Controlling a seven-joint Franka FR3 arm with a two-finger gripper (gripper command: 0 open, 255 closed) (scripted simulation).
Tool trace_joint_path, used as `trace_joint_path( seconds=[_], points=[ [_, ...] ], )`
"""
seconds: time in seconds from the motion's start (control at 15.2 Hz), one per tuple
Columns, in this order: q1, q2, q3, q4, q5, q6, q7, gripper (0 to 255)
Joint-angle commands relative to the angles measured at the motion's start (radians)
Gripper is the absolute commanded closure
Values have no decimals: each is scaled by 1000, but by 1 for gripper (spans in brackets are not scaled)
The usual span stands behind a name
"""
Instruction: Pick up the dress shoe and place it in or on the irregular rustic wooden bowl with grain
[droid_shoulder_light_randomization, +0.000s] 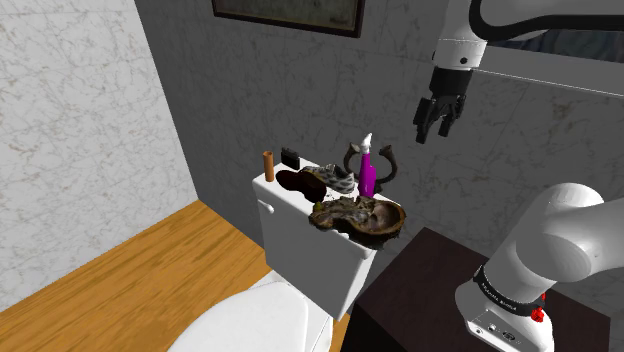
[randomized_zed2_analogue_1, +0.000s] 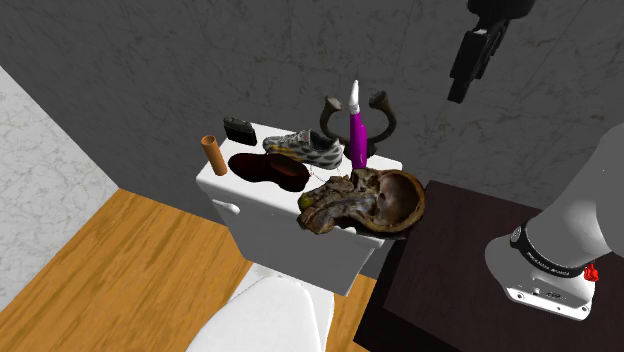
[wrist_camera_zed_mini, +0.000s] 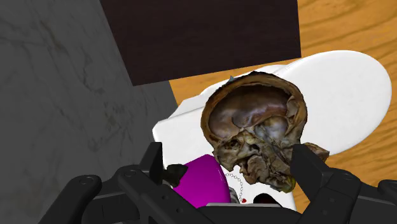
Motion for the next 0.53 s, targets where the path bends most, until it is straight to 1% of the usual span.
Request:
trace_joint_path(
  seconds=[0.0, 0.46],
  points=[
    [0, 0, 0, 0, 0, 0, 0, 0],
    [34, 188, 41, -20, 19, 261, 6, 0]
  ],
)
